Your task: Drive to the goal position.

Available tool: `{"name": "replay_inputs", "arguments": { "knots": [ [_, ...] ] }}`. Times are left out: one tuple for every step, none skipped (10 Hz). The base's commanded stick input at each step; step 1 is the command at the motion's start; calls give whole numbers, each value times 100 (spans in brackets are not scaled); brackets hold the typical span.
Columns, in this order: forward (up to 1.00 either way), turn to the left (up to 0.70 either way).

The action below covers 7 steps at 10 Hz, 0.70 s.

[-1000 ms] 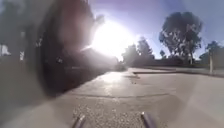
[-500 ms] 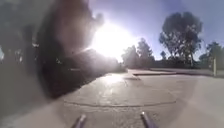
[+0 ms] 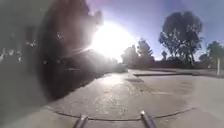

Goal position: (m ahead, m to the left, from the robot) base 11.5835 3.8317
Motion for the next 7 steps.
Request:
{"name": "replay_inputs", "arguments": {
  "knots": [
    [95, -6],
    [95, -7],
    [95, 0],
    [95, 0],
    [95, 0],
    [95, 0],
    [96, 0]
  ]
}}
